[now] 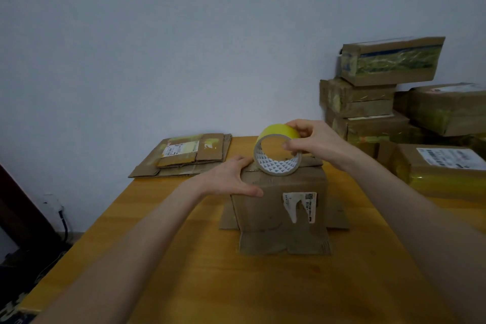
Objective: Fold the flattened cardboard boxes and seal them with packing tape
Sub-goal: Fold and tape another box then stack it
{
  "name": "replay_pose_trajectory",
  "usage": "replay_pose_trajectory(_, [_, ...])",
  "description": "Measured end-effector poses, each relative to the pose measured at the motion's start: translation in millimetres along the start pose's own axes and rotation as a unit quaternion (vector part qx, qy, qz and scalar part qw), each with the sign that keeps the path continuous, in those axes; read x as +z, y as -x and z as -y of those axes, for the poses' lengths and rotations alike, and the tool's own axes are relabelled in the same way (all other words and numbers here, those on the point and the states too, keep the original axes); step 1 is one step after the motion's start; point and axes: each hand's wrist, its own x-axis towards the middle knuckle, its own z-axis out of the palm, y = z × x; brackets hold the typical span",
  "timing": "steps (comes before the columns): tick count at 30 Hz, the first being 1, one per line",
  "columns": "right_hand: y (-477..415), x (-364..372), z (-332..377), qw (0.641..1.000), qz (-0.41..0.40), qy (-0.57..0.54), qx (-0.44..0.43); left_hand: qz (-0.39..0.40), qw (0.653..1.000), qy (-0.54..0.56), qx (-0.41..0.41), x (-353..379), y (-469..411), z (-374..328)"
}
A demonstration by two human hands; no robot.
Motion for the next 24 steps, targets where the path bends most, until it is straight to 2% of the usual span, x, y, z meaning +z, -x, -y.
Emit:
replay_pose_trajectory(9, [0.5,-12.6,14.0,0.992,-0.019,0.120,-0.031,0.019,0.999,-0.031,-0.008,-1.2,-1.0,-2.0])
replay_pose_trajectory(19, [10.5,-53.9,7.1,0.983,0.026,0.183,-0.011,0.044,0.998,-0.040,0.018,-6.3,-7.5,-5.1])
replay_pose_trajectory(21, [15.4,-53.7,3.0,0.989,0.015,0.150,-0.003,0.031,0.994,-0.100,0.039,-5.5,-6.6,-7.4])
replay_pose_trajectory(24, [21.3,-50.6,-3.7,0.991,0.004,0.133,-0.010,-0.021,0.954,-0.291,0.067,10.4,-1.9,-24.6])
